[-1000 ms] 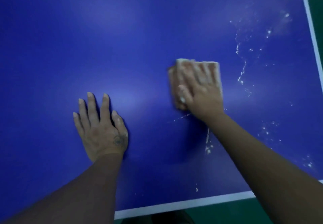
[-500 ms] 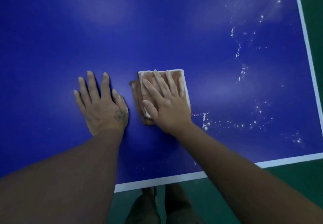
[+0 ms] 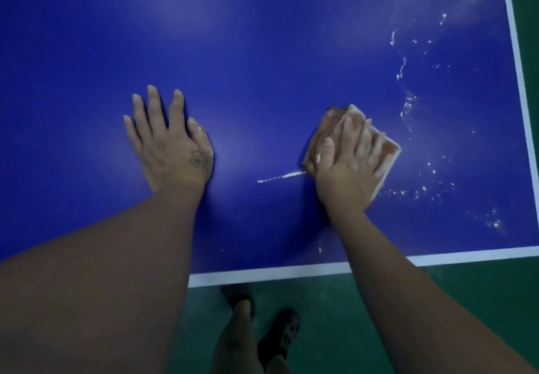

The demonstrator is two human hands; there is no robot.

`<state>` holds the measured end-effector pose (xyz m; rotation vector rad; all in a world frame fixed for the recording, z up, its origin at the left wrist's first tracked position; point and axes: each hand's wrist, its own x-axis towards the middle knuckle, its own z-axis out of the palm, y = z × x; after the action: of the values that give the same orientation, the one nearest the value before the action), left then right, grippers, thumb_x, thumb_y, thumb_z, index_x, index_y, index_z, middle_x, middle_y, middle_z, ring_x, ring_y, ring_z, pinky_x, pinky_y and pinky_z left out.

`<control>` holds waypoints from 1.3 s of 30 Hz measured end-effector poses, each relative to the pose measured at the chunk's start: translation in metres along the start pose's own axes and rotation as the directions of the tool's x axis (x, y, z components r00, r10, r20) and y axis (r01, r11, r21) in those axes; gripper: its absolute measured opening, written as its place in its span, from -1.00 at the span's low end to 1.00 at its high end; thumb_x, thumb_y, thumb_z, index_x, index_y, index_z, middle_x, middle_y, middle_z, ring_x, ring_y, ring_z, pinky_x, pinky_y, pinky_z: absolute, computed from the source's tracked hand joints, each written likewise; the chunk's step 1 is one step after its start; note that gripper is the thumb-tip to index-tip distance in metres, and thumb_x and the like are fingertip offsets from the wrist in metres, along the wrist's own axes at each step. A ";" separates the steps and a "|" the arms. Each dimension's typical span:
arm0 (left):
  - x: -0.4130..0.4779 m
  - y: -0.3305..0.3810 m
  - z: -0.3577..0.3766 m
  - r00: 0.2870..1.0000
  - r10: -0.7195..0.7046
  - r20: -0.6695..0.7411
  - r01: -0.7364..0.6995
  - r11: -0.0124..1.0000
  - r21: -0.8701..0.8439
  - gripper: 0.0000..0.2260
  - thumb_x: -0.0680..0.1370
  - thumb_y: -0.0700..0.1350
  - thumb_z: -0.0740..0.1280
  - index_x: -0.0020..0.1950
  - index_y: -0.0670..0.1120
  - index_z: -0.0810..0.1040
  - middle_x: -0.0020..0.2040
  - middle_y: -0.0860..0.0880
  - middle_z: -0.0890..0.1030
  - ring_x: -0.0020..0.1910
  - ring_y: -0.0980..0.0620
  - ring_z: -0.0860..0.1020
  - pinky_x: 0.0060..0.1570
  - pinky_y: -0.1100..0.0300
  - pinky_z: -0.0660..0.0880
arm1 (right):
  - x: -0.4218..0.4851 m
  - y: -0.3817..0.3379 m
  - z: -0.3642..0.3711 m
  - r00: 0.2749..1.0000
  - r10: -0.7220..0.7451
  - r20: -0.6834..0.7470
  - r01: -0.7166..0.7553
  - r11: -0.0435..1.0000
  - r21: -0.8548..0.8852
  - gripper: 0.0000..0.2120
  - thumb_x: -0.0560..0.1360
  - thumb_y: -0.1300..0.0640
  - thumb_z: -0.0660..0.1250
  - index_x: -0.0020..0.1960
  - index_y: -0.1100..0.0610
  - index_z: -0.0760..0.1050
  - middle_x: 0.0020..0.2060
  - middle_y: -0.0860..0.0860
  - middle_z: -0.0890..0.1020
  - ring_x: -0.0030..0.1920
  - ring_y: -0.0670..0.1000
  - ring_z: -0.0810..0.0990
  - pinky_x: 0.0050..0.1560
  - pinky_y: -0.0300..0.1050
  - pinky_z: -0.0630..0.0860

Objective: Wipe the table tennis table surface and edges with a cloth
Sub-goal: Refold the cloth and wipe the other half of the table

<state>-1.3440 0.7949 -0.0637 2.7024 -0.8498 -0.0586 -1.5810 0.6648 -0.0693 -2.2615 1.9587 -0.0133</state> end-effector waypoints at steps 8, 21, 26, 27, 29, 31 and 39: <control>-0.058 -0.058 -0.017 0.961 0.271 0.045 -0.272 0.962 0.025 -0.50 0.80 0.08 0.06 0.74 -0.01 0.29 0.77 -0.14 0.19 0.77 -0.20 0.08 0.73 -0.20 0.01 | -0.125 0.061 0.003 0.940 -0.337 0.051 0.338 0.941 -0.015 -0.38 0.73 -0.29 -0.01 0.75 -0.20 0.00 0.76 -0.09 -0.02 0.75 0.08 -0.13 0.71 0.30 -0.16; -0.116 -0.083 -0.026 1.000 -0.012 0.023 0.009 0.995 0.099 -0.41 0.76 0.26 0.04 0.78 0.11 0.15 0.80 -0.03 0.06 0.78 -0.13 -0.02 0.74 -0.21 -0.10 | -0.113 0.057 0.005 0.966 -0.257 0.026 0.258 0.966 -0.007 -0.37 0.74 -0.24 -0.03 0.76 -0.15 -0.07 0.76 -0.02 -0.02 0.75 0.12 -0.14 0.69 0.26 -0.30; -0.115 -0.088 -0.020 1.000 -0.005 -0.004 0.005 0.995 0.104 -0.42 0.76 0.27 0.03 0.78 0.12 0.15 0.80 -0.02 0.07 0.78 -0.12 -0.01 0.74 -0.20 -0.09 | -0.173 0.085 0.004 0.908 -0.416 0.053 0.416 0.909 0.011 -0.38 0.70 -0.21 0.11 0.73 -0.10 0.17 0.74 -0.03 0.13 0.75 0.13 0.00 0.69 0.38 -0.03; -0.115 -0.088 -0.019 1.000 -0.002 -0.006 0.003 0.994 0.107 -0.41 0.76 0.27 0.03 0.78 0.13 0.14 0.80 -0.02 0.06 0.78 -0.11 -0.02 0.74 -0.20 -0.09 | -0.167 0.085 0.002 0.922 -0.383 0.056 0.383 0.924 0.013 -0.36 0.70 -0.22 0.11 0.74 -0.11 0.12 0.74 -0.03 0.11 0.75 0.12 -0.02 0.69 0.38 -0.05; -0.115 -0.090 -0.018 1.000 0.001 -0.020 0.001 0.994 0.106 -0.42 0.77 0.27 0.03 0.78 0.13 0.14 0.80 -0.02 0.07 0.78 -0.11 -0.02 0.74 -0.19 -0.10 | -0.141 0.072 0.000 0.953 -0.298 0.054 0.297 0.955 0.013 -0.34 0.71 -0.23 0.04 0.76 -0.14 -0.01 0.75 -0.01 0.06 0.75 0.12 -0.08 0.70 0.34 -0.17; -0.115 -0.090 -0.018 1.000 0.005 -0.028 -0.002 0.995 0.096 -0.42 0.77 0.26 0.05 0.77 0.12 0.17 0.80 -0.03 0.09 0.78 -0.13 0.00 0.74 -0.18 -0.10 | -0.104 0.051 -0.002 0.982 -0.187 0.041 0.185 0.982 0.036 -0.37 0.73 -0.24 -0.02 0.76 -0.13 -0.02 0.76 0.01 0.03 0.75 0.15 -0.10 0.69 0.31 -0.25; -0.114 -0.086 -0.023 1.000 -0.005 -0.018 0.006 0.995 0.098 -0.44 0.76 0.23 0.06 0.77 0.12 0.20 0.80 -0.05 0.10 0.78 -0.15 0.02 0.74 -0.18 -0.10 | -0.041 -0.059 0.006 0.984 -0.178 -0.010 0.178 0.983 0.051 -0.38 0.74 -0.25 -0.06 0.76 -0.11 0.02 0.76 0.04 0.00 0.74 0.22 -0.11 0.67 0.36 -0.25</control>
<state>-1.3878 0.9325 -0.0739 2.7922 -0.8613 0.0067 -1.5288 0.7141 -0.0650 -2.3971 1.7309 -0.0892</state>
